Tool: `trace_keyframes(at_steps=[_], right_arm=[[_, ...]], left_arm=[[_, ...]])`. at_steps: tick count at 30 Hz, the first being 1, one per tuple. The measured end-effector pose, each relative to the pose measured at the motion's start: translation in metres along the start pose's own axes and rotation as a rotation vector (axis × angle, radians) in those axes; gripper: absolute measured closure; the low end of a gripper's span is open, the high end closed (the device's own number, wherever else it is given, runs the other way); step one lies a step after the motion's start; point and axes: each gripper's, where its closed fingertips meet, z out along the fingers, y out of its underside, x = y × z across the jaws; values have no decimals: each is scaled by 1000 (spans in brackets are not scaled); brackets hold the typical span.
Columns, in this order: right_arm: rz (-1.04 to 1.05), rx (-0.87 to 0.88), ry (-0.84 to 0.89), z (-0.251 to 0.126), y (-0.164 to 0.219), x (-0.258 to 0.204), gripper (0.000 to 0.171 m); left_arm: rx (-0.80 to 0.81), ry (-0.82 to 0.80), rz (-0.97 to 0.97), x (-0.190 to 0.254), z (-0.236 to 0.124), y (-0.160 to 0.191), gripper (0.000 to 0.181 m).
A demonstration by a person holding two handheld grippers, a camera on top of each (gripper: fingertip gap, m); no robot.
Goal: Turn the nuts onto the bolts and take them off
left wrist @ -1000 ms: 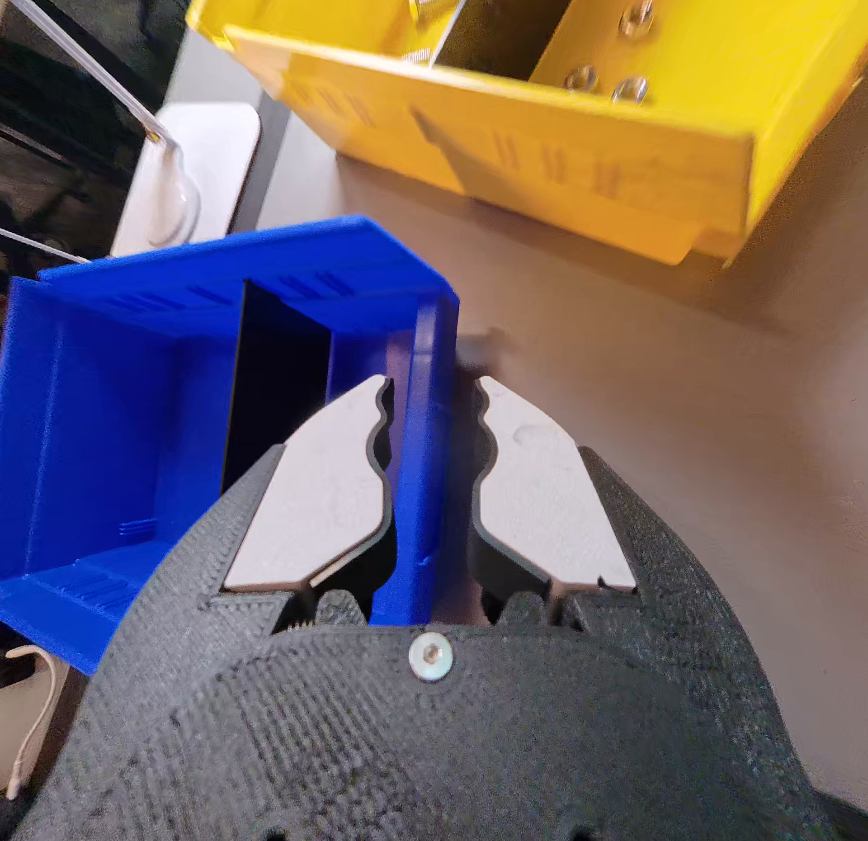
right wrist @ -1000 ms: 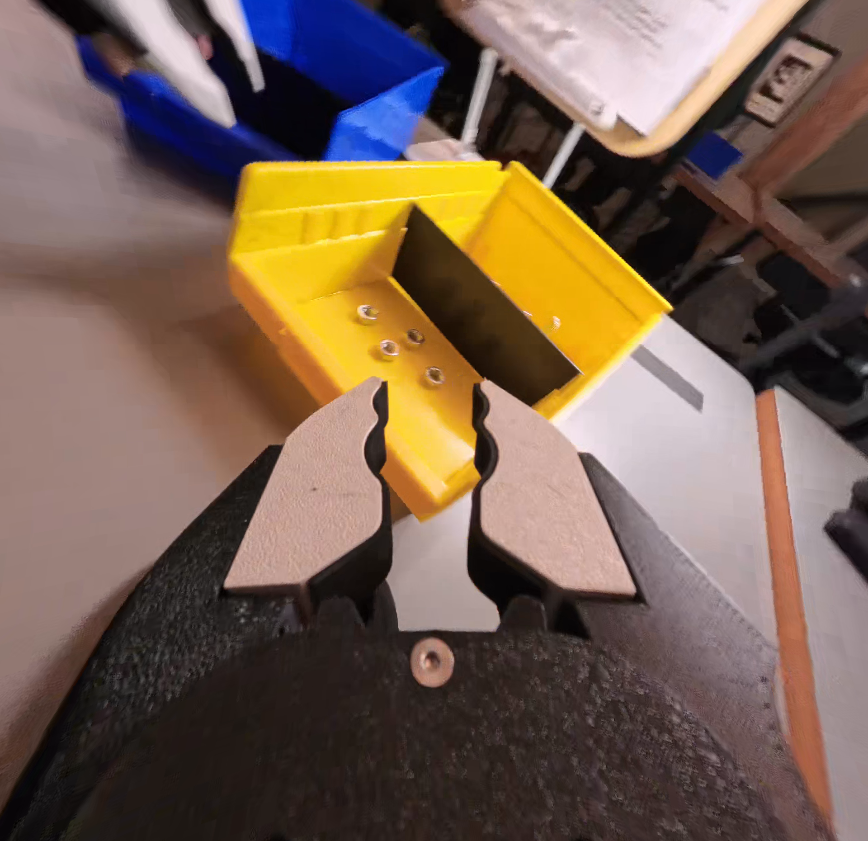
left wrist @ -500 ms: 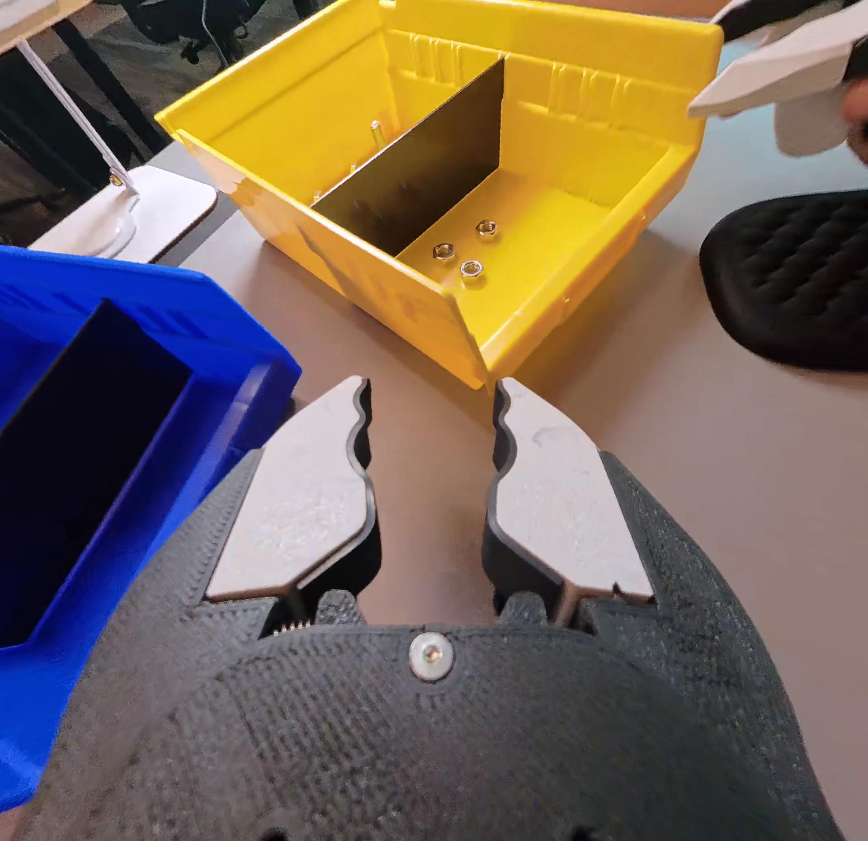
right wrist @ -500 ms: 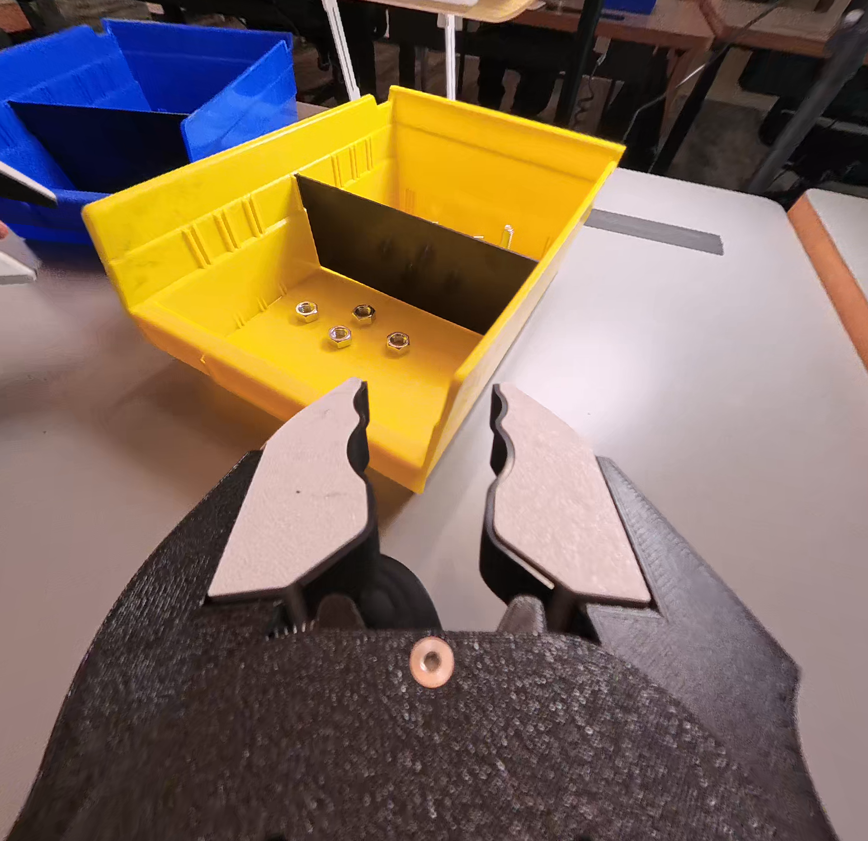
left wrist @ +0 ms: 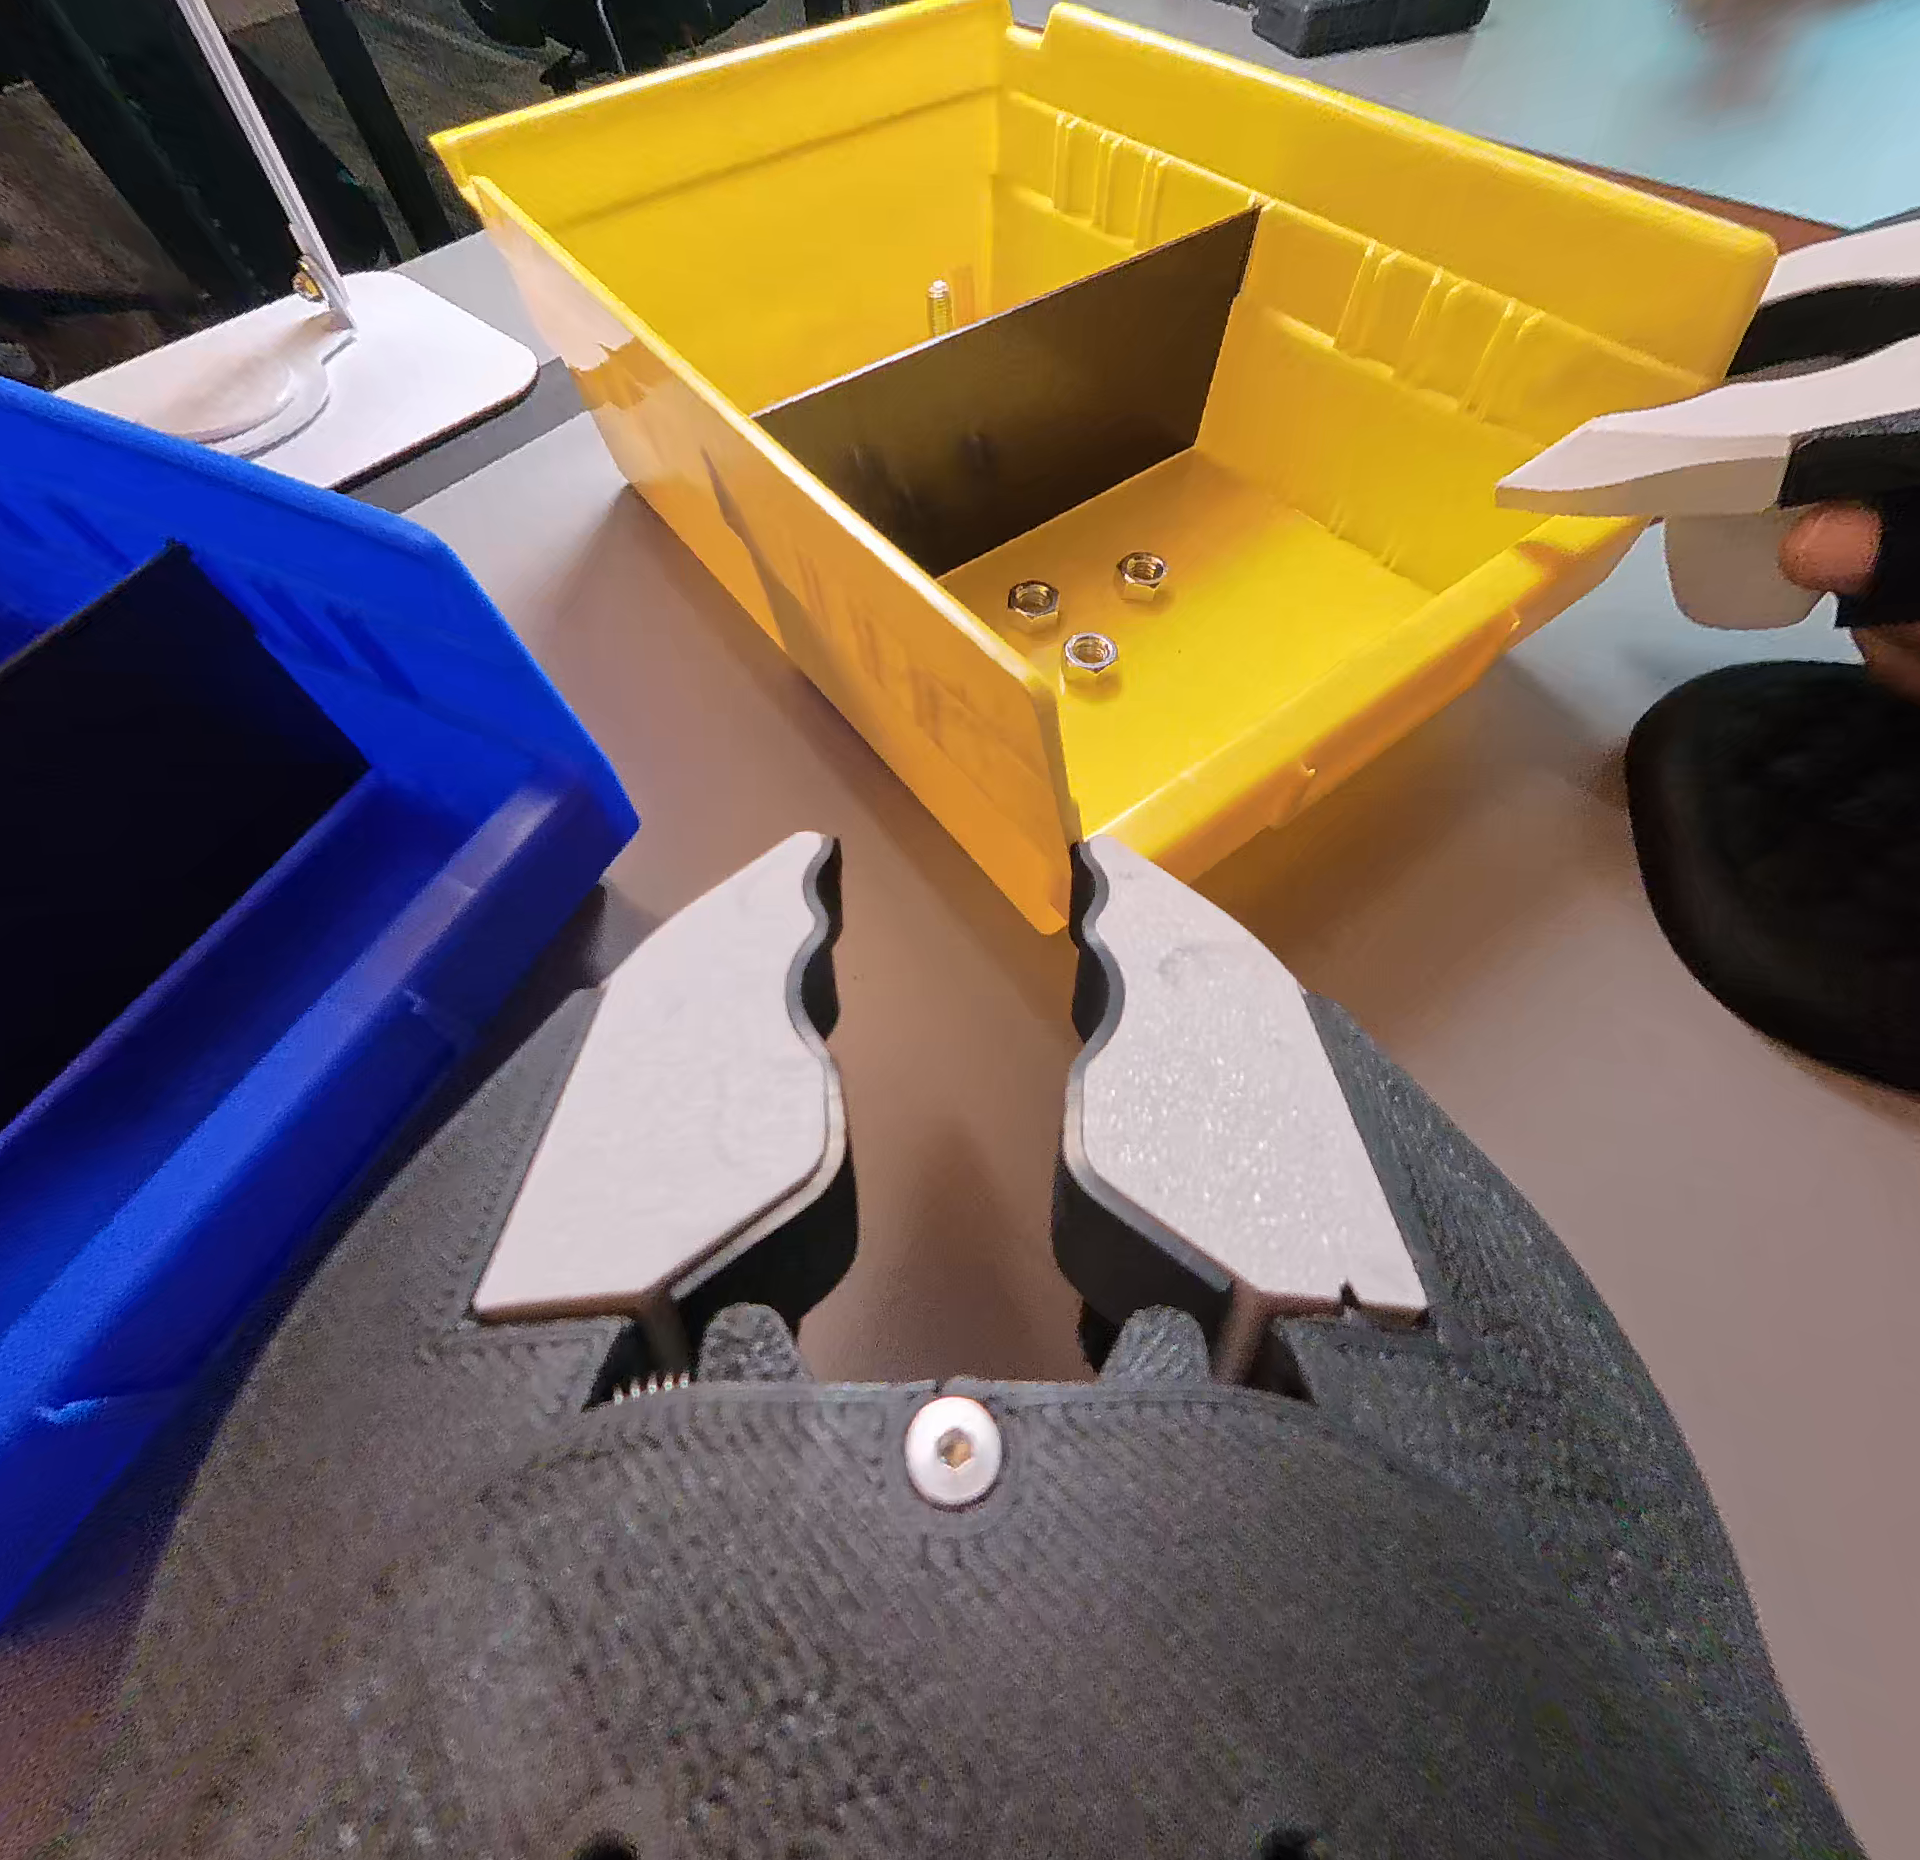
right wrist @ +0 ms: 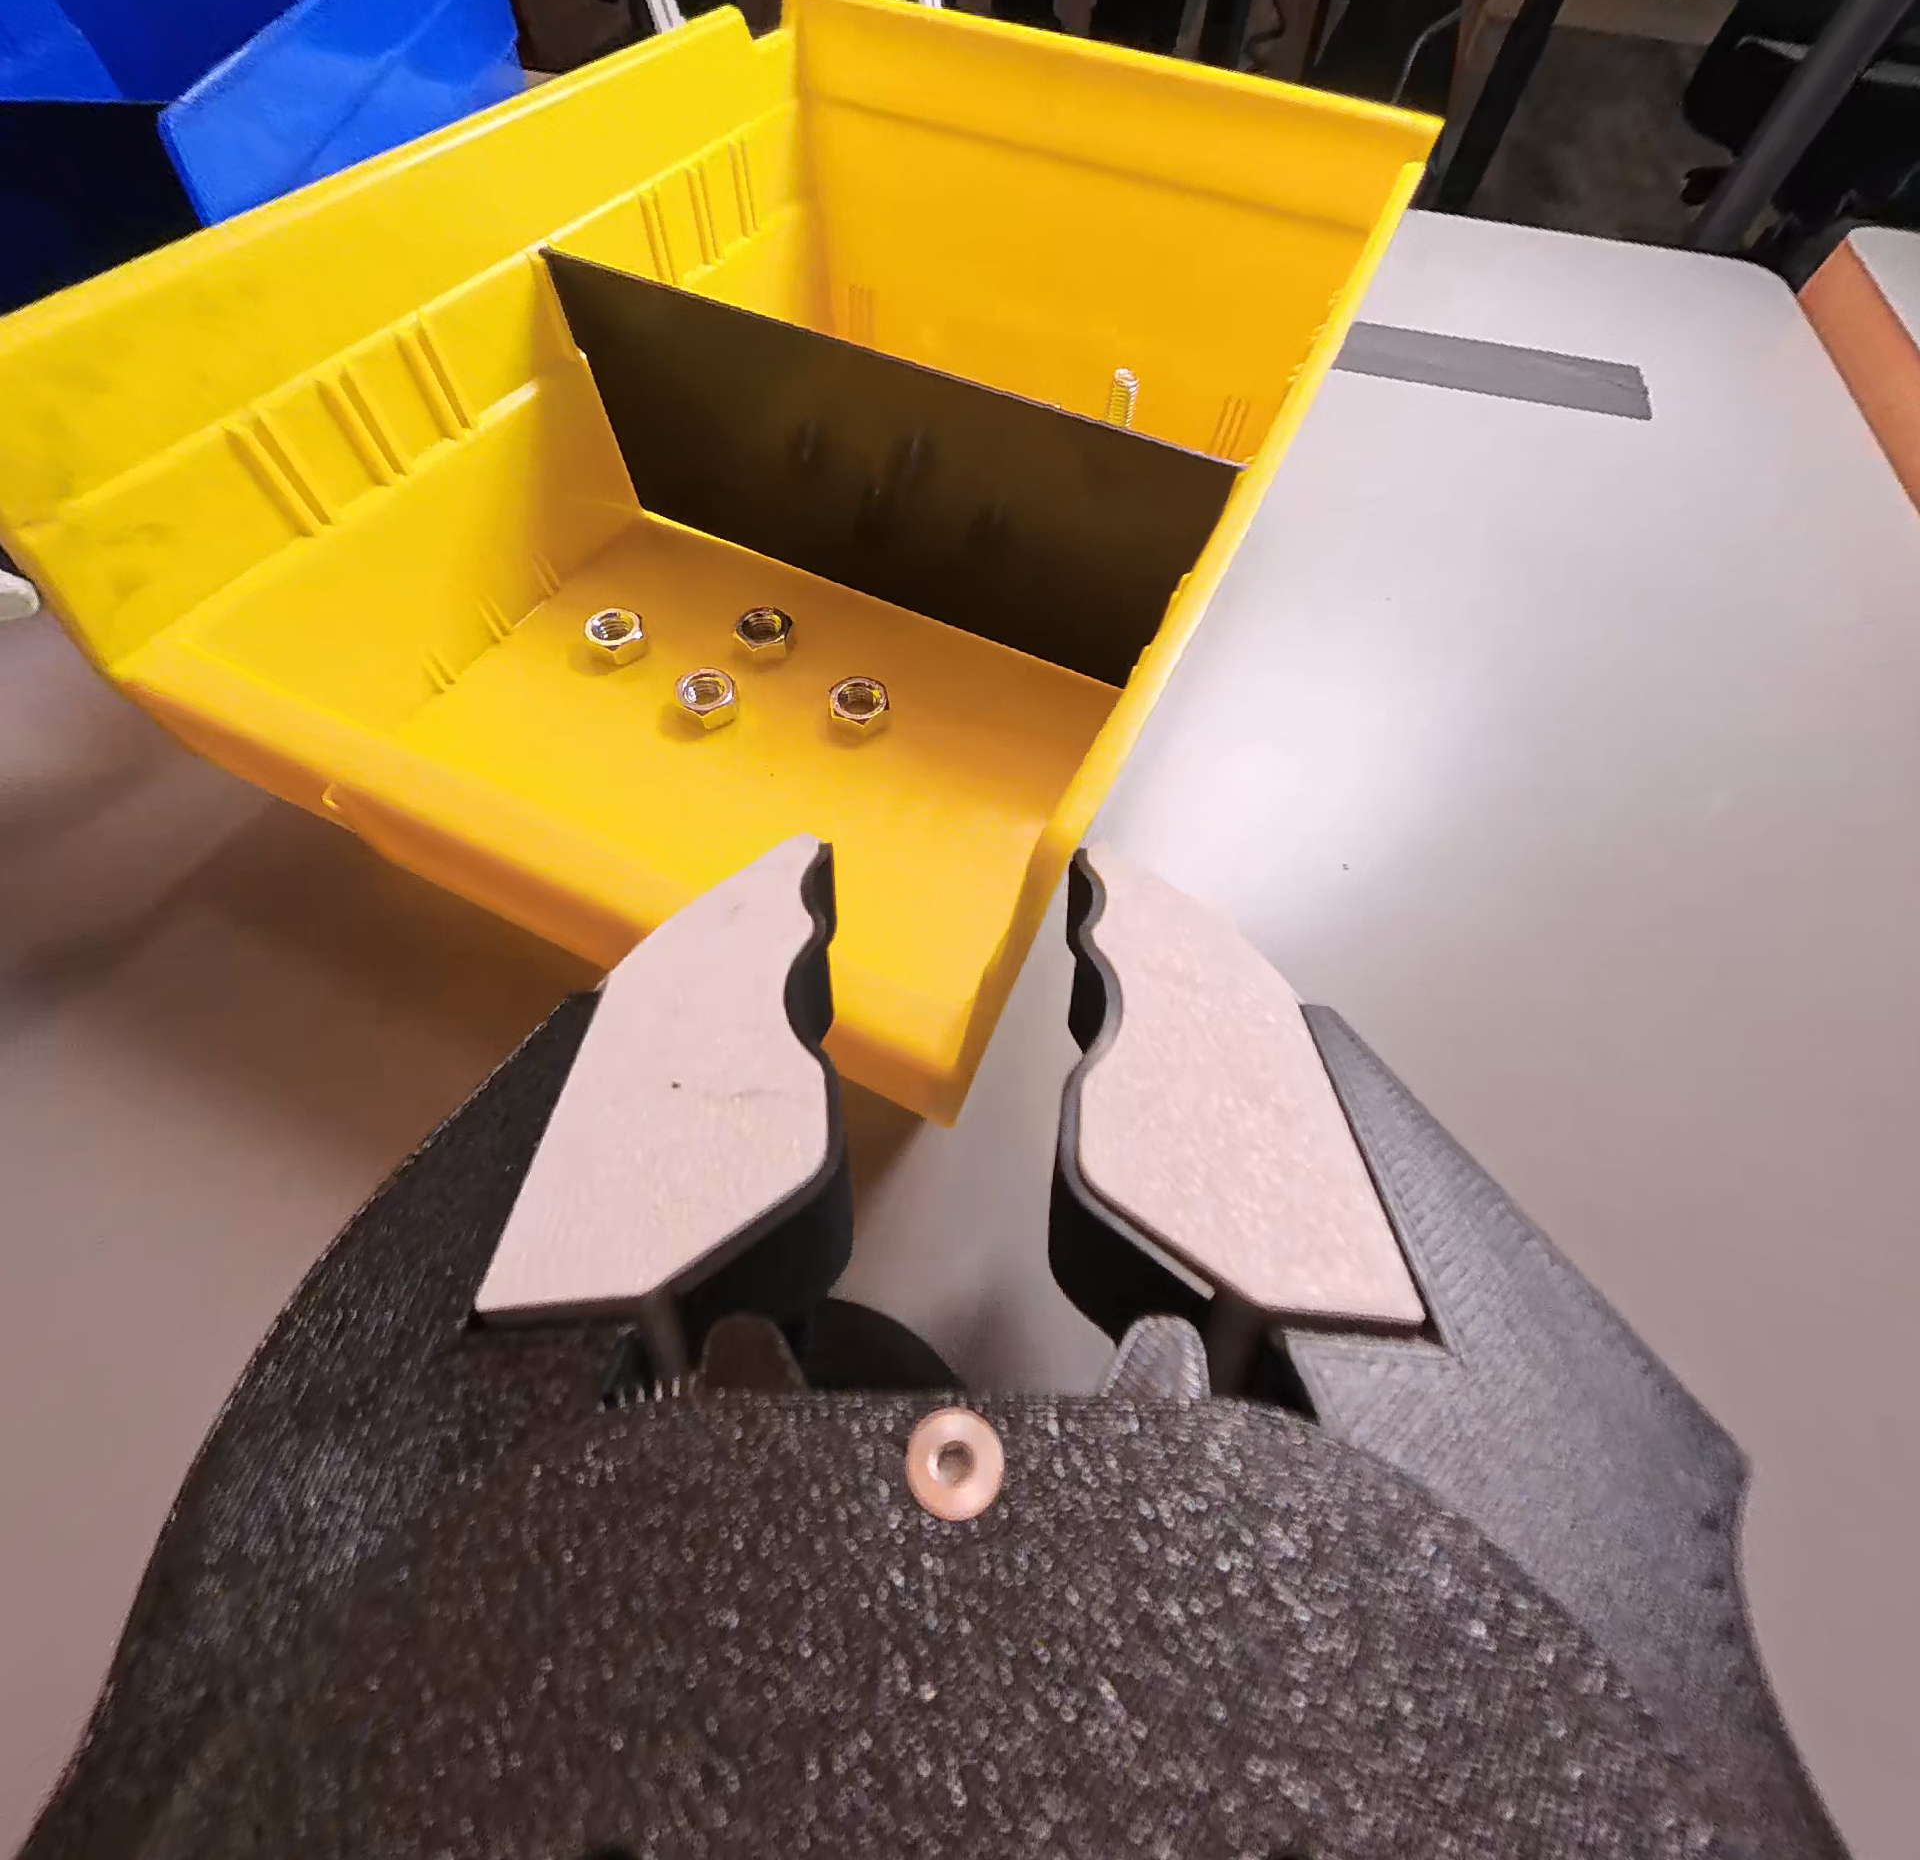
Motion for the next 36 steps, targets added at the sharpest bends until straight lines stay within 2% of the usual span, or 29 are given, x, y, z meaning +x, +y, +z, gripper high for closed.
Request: trace_keyframes(at_steps=[4, 8, 11, 13, 14, 18, 21, 29, 32, 36], right_arm=[[-3, -10, 42, 4, 0, 7, 132], [28, -42, 55, 9, 4, 14, 137], [29, -41, 57, 12, 2, 17, 143], [28, -45, 55, 14, 2, 18, 147], [28, -36, 67, 14, 0, 21, 156], [-25, 30, 138, 5, -11, 27, 161], [-87, 116, 195, -13, -28, 24, 165], [-114, 254, 214, -45, -68, -3, 163], [-120, 334, 187, -60, -100, -18, 163], [-118, 455, 69, -73, -154, -61, 162]], left_arm=[[32, -3, -56, 3, 8, -1, 143], [22, 17, -71, 11, 22, -1, 133], [20, -7, -81, 8, 37, 0, 142], [24, 4, -88, 9, 45, -1, 158], [25, -25, -85, 6, 48, -2, 161], [66, -73, 15, 5, 47, -16, 164], [110, -98, 64, 4, 35, -32, 166], [232, -175, 106, -8, -7, -64, 171], [298, -222, 115, -16, -42, -89, 171], [374, -322, 100, -44, -108, -116, 171]])
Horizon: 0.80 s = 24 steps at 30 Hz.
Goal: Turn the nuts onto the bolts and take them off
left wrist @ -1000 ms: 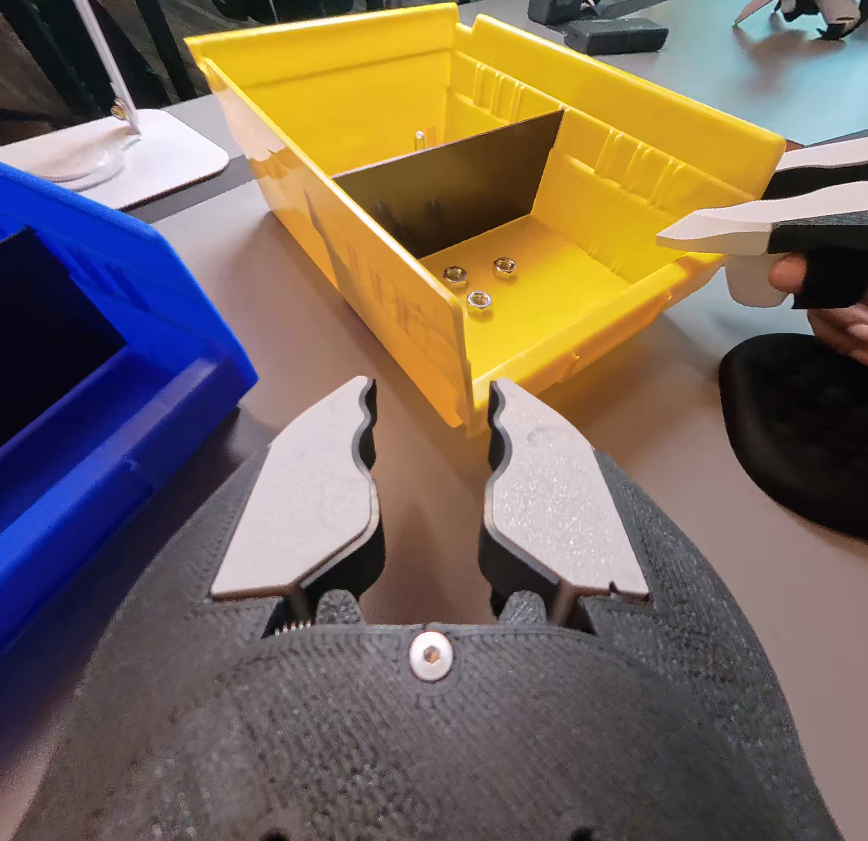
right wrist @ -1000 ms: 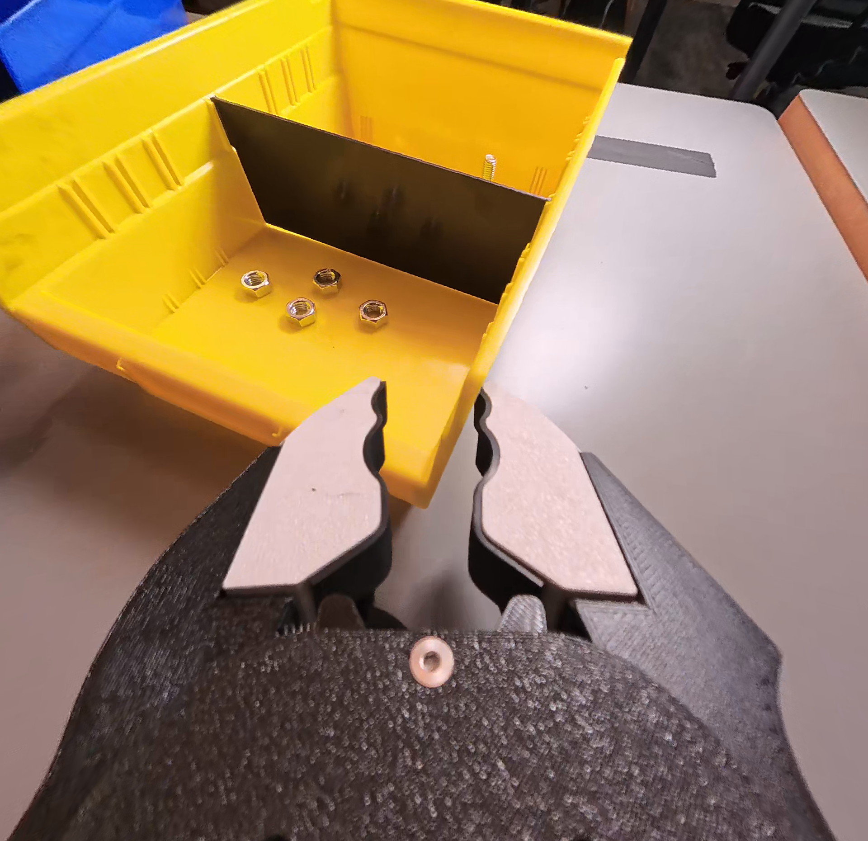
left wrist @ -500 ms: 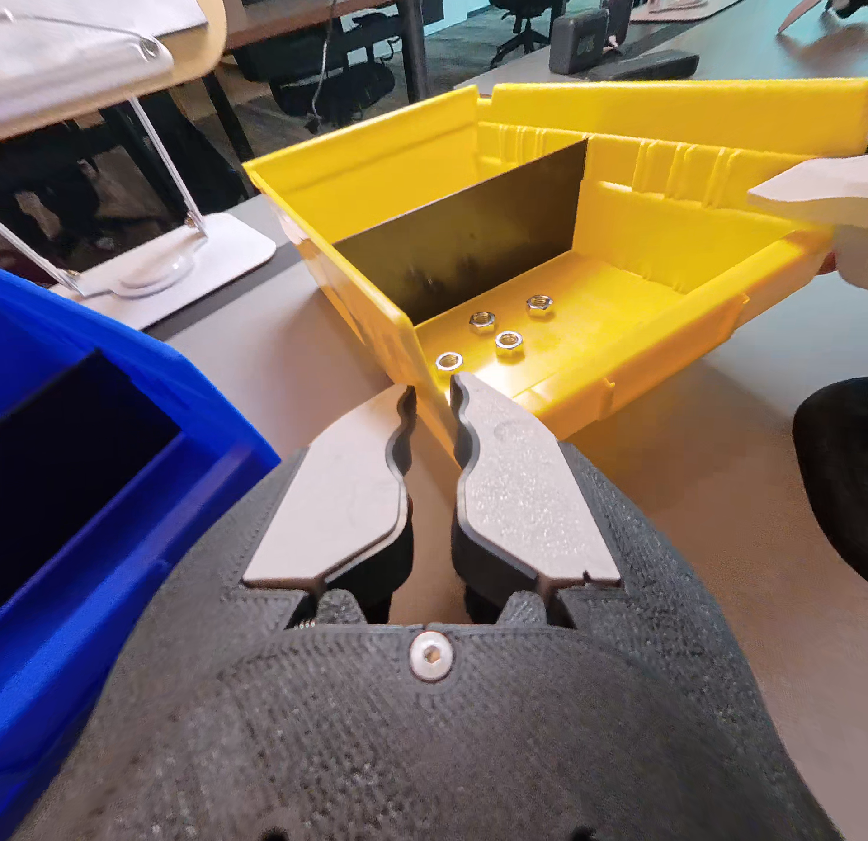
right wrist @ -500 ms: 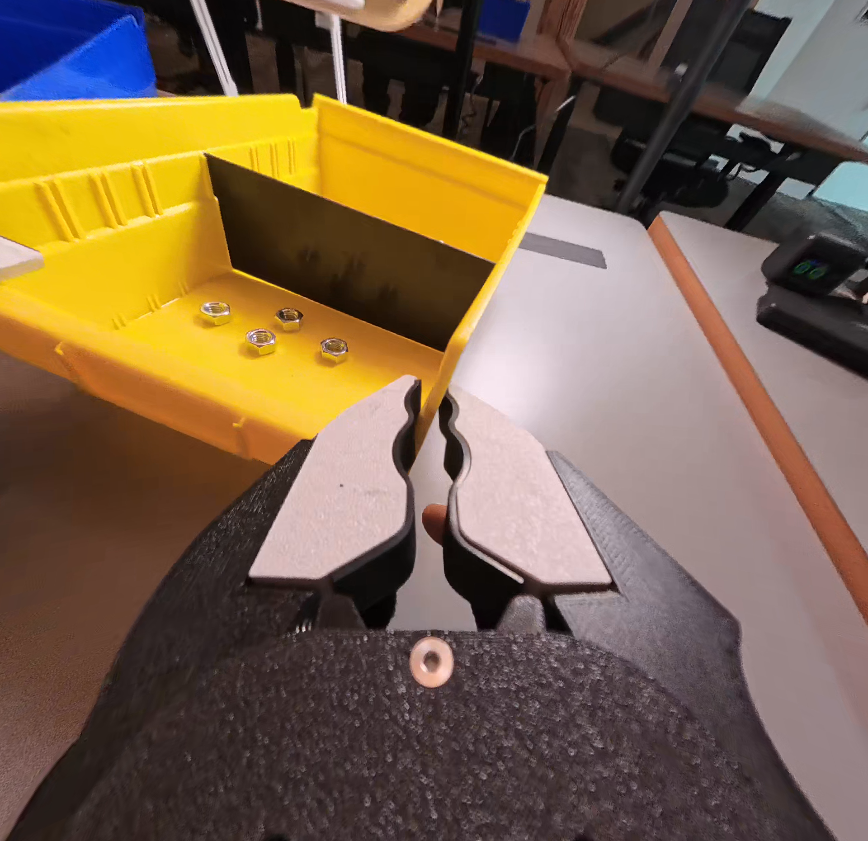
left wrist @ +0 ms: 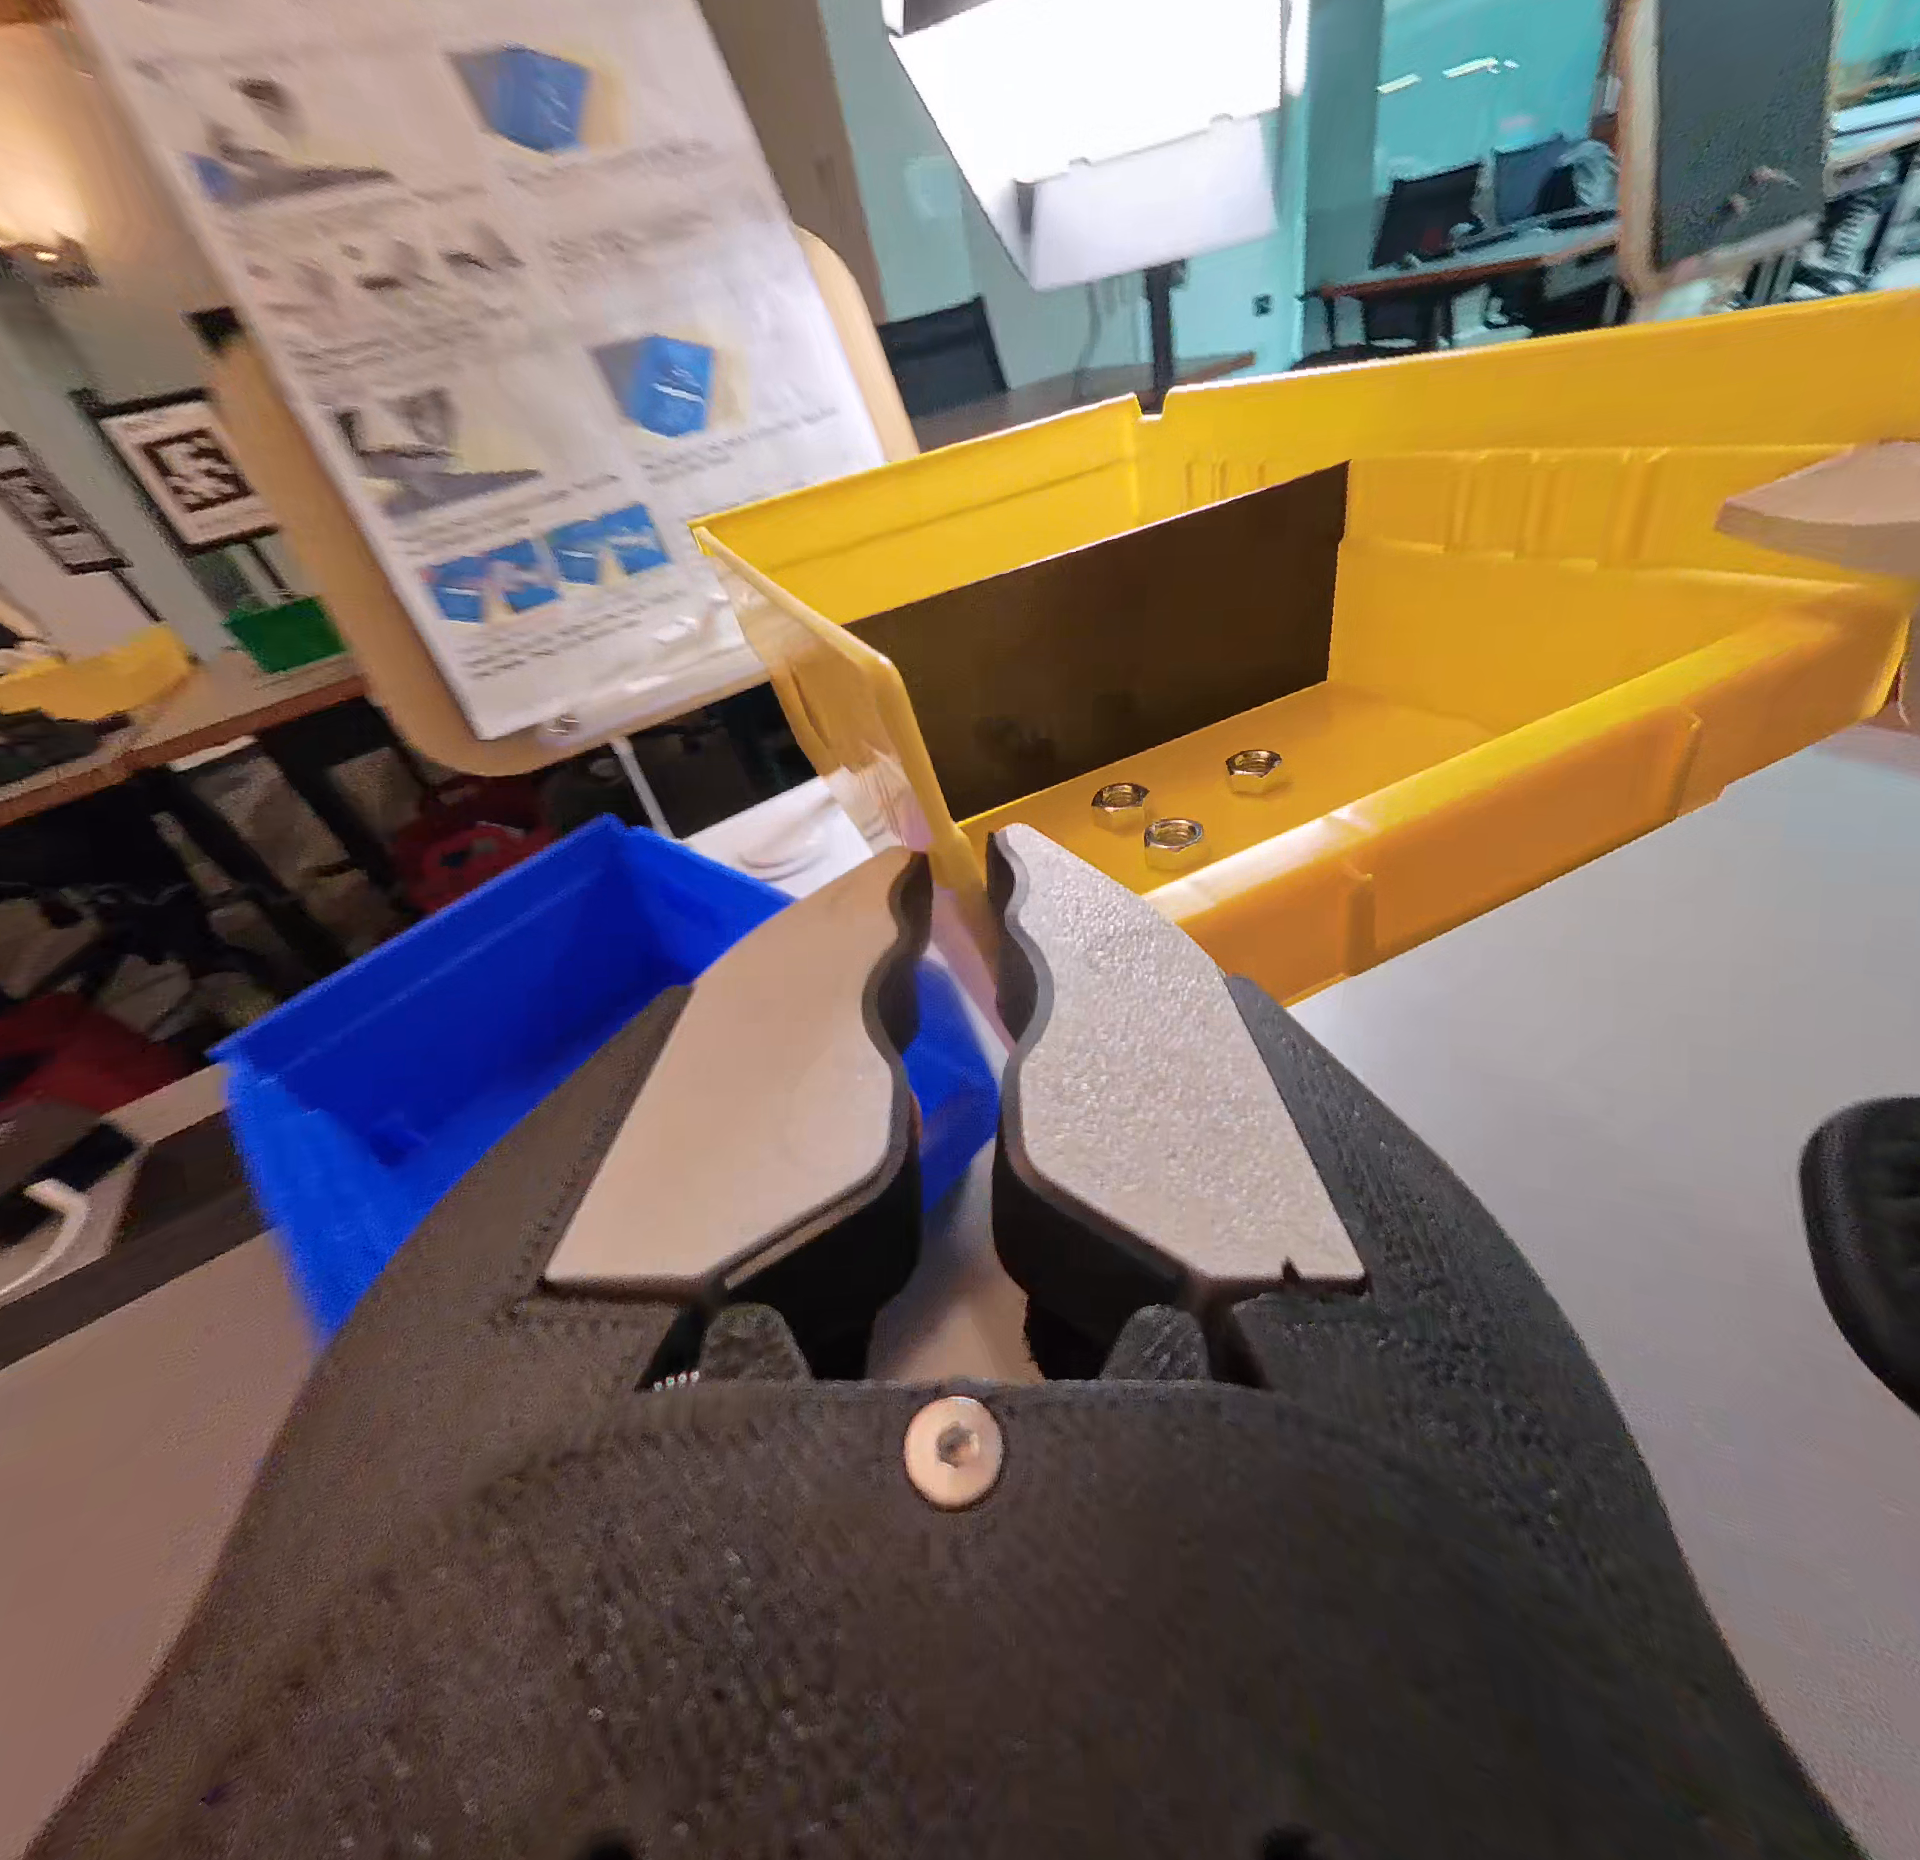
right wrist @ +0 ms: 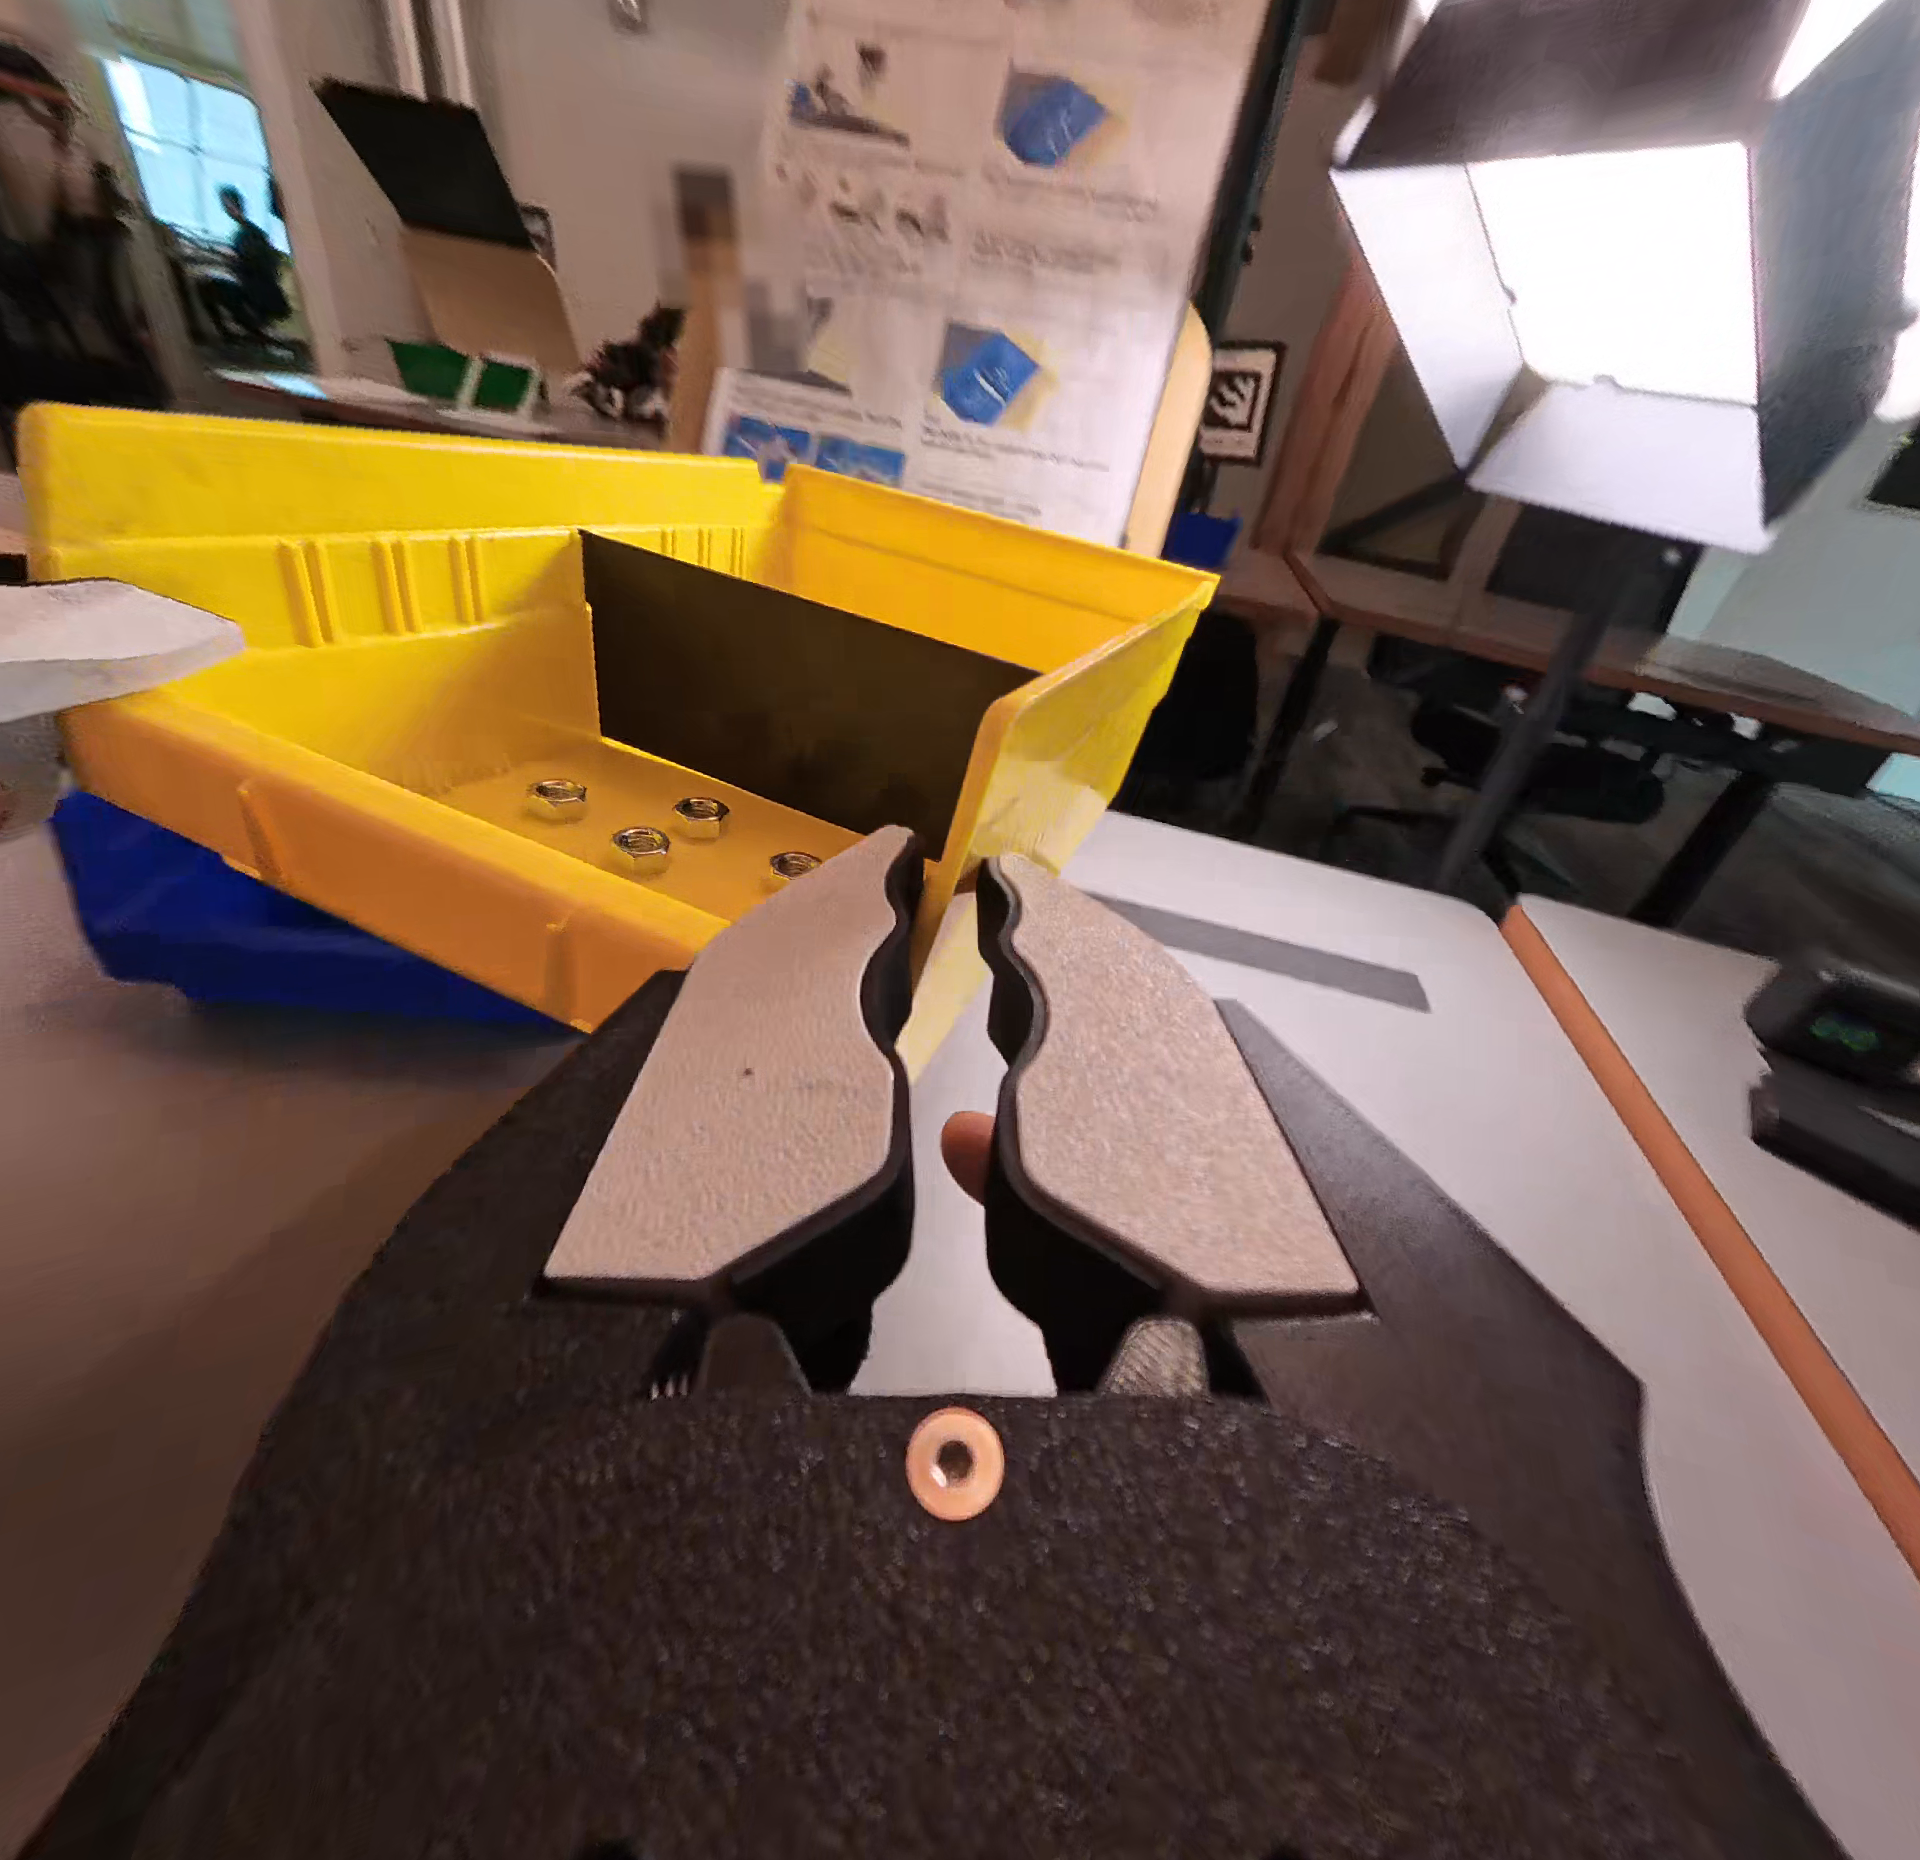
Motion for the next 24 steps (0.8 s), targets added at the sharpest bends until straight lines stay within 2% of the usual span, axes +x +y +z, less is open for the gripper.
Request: trace_keyframes(at_steps=[5, 9, 16, 24], right_arm=[[31, 88, -184, 34, -54, -82, 160], [86, 86, -341, 69, -66, -159, 161], [149, 68, -527, 106, -50, -281, 160], [168, -40, -626, 130, 13, -359, 158]], left_arm=[[19, -166, -35, -84, -64, -20, 171], [4, -314, -24, -144, -122, -13, 170], [-54, -496, -38, -221, -193, 45, 171], [-114, -546, -104, -263, -217, 127, 172]])
